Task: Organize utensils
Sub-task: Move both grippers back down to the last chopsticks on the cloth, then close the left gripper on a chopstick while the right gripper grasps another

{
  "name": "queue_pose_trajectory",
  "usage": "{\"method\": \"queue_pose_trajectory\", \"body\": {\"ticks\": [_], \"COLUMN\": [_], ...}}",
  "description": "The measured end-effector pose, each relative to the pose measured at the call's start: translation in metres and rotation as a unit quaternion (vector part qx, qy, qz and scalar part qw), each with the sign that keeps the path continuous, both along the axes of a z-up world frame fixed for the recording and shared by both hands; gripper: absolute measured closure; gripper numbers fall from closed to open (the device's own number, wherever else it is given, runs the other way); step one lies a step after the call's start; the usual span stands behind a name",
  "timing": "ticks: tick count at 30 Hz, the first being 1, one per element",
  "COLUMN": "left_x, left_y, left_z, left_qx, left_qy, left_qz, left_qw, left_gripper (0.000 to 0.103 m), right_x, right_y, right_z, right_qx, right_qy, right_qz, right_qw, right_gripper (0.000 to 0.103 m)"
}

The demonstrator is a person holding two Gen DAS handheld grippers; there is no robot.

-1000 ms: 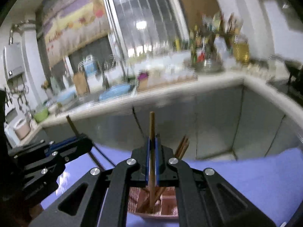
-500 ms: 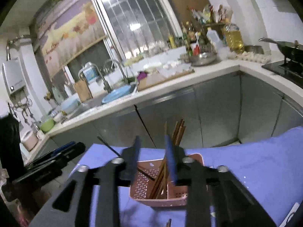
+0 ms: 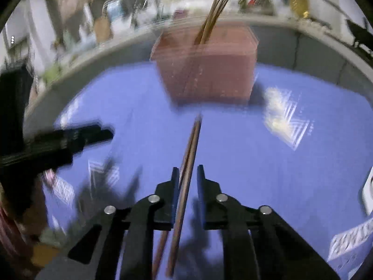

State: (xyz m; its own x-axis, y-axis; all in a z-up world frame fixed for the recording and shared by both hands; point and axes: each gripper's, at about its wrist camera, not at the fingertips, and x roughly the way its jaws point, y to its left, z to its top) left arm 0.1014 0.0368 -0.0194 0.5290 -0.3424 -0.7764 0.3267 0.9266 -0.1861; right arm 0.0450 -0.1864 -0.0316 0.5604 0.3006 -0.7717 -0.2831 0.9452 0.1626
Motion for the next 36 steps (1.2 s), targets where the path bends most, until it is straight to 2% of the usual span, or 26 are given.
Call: {"method": "queue_pose_trajectory", "body": {"ticks": [5,7,9,17,20,23,24,26,28,30,36], "left_x": [-0.012,-0.014,-0.016,-0.013,-0.014,-0.013,-0.015,-0.020,-0.020,-0.016,-0.025], "left_y": [-0.019,-0.023,-0.032,-0.074,-0.094,-0.103,-0.105,-0.108,-0.106,-0.096,-0.045], "left_z": [-0.023,-0.027,-0.030,-0.035,-0.038,-0.050,-0.049,-0.049,-0.048,-0.046,-0.047], "left_qx": [0.005,0.008,0.013,0.029,0.061,0.086,0.096,0.118,0.111,0.100,0.086], "left_qy": [0.026,0.031,0.034,0.038,0.023,0.031,0.017,0.001,0.002,0.017,0.032], "left_qz": [-0.027,-0.033,-0.038,-0.065,-0.071,-0.067,-0.064,-0.060,-0.065,-0.059,-0.038], "left_qw": [0.9993,0.9990,0.9986,0.9968,0.9953,0.9935,0.9932,0.9912,0.9917,0.9931,0.9951], "left_gripper": [0.062,0.062,0.062,0.062,0.062,0.062,0.062,0.065,0.094,0.098,0.098], "right_x": [-0.013,-0.013,-0.013,-0.036,-0.038,-0.043,-0.044,-0.043,-0.041,-0.038,-0.015], "right_y": [0.007,-0.002,-0.015,-0.046,-0.049,-0.055,-0.056,-0.057,-0.055,-0.051,-0.035], "right_z": [-0.028,-0.027,-0.024,-0.024,-0.023,-0.021,-0.021,-0.021,-0.021,-0.022,-0.017], "right_qx": [-0.019,-0.008,-0.019,0.042,0.059,0.072,0.075,0.080,0.079,0.077,0.062], "right_qy": [0.026,0.024,0.015,0.006,-0.003,-0.012,-0.014,-0.014,-0.014,-0.012,-0.002], "right_qz": [0.006,-0.013,-0.049,-0.068,-0.072,-0.073,-0.073,-0.072,-0.068,-0.062,-0.035], "right_qw": [0.999,1.000,0.999,0.997,0.996,0.995,0.994,0.994,0.994,0.995,0.997], "right_gripper": [0.092,0.092,0.092,0.092,0.092,0.092,0.092,0.092,0.092,0.092,0.092]}}
